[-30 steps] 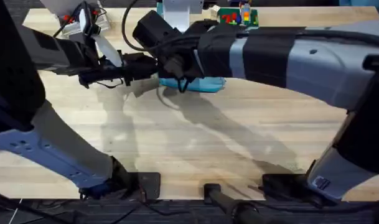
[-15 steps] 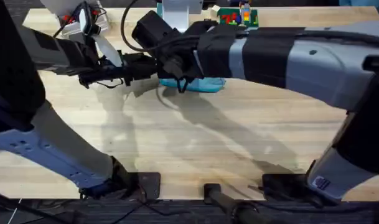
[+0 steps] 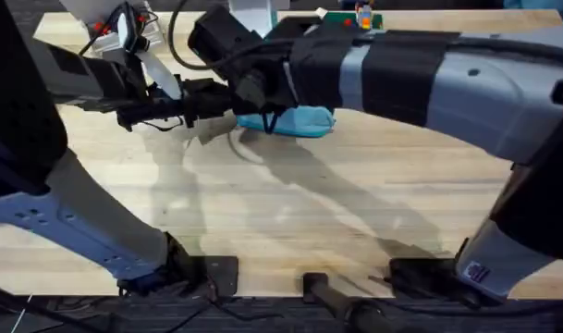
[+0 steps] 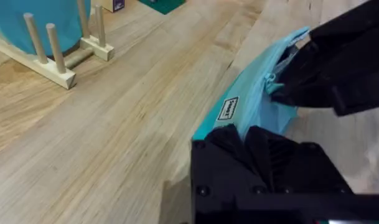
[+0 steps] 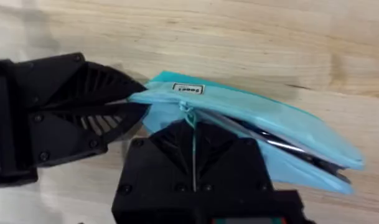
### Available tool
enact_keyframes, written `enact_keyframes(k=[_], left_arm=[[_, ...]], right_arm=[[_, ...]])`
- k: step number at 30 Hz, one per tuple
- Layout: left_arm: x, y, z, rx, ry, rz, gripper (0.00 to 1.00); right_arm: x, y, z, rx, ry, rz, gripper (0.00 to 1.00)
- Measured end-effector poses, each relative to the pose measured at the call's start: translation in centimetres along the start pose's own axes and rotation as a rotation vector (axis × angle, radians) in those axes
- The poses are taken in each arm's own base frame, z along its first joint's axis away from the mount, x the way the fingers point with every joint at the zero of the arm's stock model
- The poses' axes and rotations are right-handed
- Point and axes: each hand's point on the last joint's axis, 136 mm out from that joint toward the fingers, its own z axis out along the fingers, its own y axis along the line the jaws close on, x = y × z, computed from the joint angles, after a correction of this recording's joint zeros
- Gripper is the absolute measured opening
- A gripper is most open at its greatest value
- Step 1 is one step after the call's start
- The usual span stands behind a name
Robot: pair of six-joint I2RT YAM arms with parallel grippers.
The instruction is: Unzip the bag, pick up the pens from the table one at a time and place them inside, then zip the bag closed.
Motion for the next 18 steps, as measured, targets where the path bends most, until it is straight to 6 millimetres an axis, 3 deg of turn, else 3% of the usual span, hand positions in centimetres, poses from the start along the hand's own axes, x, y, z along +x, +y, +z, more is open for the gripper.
enact_keyframes(k=[9, 18], left_arm=[[0.0, 0.0, 0.0, -0.001, 0.001, 0.000, 0.041], [0.0, 0.0, 0.0, -0.001, 0.001, 0.000, 0.041]], right_arm=[[-1.8, 0.5, -1.9, -0.011, -0.005, -0.064, 0.031], [-2.0, 0.5, -2.1, -0.010, -0.006, -0.106, 0.030]])
